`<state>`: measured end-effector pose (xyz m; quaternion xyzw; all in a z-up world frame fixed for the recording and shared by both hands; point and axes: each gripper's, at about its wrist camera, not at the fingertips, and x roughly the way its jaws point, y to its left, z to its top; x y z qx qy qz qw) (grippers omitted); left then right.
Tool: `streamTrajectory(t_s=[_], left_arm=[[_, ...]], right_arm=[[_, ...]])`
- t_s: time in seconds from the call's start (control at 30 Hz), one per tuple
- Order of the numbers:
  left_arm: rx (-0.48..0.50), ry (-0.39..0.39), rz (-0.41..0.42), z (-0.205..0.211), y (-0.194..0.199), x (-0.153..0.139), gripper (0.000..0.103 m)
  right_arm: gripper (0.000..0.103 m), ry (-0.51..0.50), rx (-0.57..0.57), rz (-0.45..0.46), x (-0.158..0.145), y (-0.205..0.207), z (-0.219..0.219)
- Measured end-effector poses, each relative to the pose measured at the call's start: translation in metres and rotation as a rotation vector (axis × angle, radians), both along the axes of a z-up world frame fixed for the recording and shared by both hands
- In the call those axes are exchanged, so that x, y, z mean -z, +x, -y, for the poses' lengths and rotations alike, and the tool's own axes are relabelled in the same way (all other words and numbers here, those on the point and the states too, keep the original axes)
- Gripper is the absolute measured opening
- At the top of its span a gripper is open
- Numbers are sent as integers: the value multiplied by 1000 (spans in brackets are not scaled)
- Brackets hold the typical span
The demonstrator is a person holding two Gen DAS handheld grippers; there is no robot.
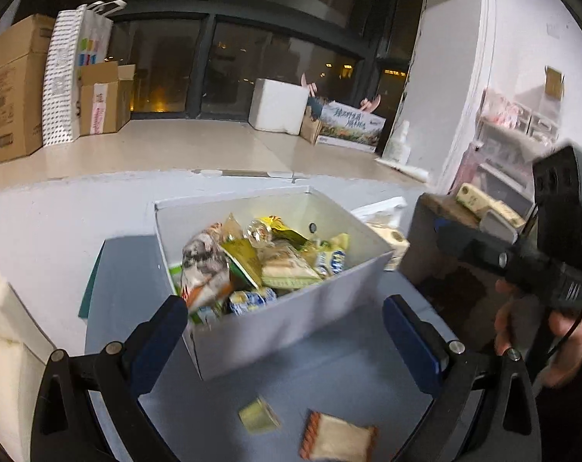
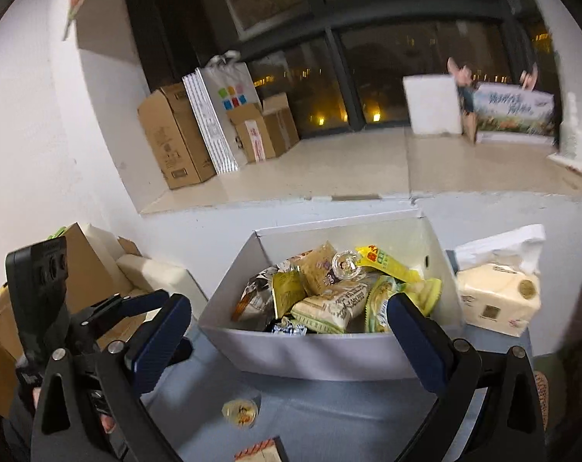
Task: Organize snacks
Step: 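Grasp the wrapped cake with the left gripper while the right grasps the last jelly cup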
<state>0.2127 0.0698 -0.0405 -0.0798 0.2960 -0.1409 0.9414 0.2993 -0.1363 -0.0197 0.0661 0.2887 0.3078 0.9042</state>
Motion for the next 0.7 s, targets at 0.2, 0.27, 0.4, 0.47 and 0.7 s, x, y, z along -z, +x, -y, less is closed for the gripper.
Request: streamTrajectory(t_s=[0.2,0.27,0.4,0.47,0.7], left_arm=[[-9,-61,20,-9,-52,-1,103],[-36,-78,15,-14,-63,5,103],[-78,-78,-14,-21,-73,19,103],[-93,-83,-31,-25,-78,26,103],[-120,-74,-62,-28,-96,41,103]], right_arm=[[103,-27,-17,43,23,-63,13],[103,-19,-6,34,40,-81,17],[103,-7,-16,-64,82,-98,21],[103,-35,-15,-117,98,-99,19],[103,-83,-66,-225,135,-77,-9]])
